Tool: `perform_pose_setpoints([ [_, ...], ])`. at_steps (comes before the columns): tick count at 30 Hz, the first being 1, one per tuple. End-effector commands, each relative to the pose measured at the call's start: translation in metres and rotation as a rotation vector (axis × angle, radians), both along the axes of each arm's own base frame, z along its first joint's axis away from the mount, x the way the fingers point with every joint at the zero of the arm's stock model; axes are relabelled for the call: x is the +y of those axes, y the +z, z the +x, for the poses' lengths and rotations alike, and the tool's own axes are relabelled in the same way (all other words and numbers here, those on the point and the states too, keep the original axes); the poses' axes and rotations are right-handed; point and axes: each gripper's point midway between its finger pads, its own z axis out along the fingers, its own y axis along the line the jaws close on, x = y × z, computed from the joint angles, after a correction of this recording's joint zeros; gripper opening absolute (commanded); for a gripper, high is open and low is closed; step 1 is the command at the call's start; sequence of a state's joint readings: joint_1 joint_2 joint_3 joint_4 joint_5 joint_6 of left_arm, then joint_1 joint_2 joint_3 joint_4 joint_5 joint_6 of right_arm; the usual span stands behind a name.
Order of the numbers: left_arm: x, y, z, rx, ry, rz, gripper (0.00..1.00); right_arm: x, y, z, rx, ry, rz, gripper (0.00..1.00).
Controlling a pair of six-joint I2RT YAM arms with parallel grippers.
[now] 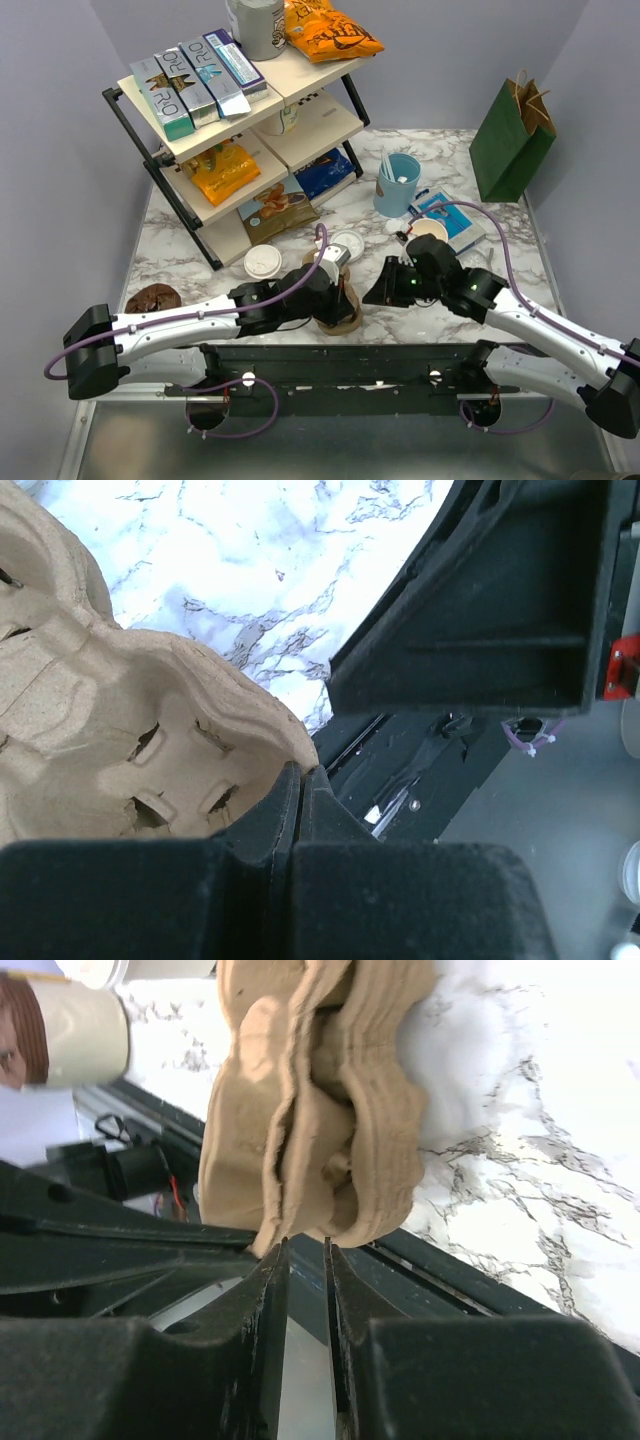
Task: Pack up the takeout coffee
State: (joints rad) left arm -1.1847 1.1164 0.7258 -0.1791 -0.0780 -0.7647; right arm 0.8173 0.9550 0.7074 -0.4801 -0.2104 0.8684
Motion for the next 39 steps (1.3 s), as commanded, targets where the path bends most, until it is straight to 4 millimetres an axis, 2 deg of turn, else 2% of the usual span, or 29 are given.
perform_pose_setpoints([
  [1,-0.001,0.013,-0.002,0.002,-0.001,-0.071,0.0,-0.003,-0.004,0.005,0.013,-0.081,0.008,0.28],
  [14,-0.002,0.011,-0.003,0.005,-0.01,-0.07,0.0,0.019,-0.005,0.001,0.052,0.016,0.057,0.29],
  [23,-0.004,0.011,-0.004,0.0,-0.02,-0.079,0.0,0.02,0.004,-0.002,0.031,0.044,0.082,0.3],
  [33,-0.005,0.012,-0.003,-0.004,-0.016,-0.096,0.0,0.03,-0.009,-0.011,0.095,0.109,0.091,0.3],
  [39,-0.01,0.023,-0.004,-0.018,-0.034,-0.143,0.0,0.027,-0.03,-0.015,0.144,0.113,0.041,0.3],
])
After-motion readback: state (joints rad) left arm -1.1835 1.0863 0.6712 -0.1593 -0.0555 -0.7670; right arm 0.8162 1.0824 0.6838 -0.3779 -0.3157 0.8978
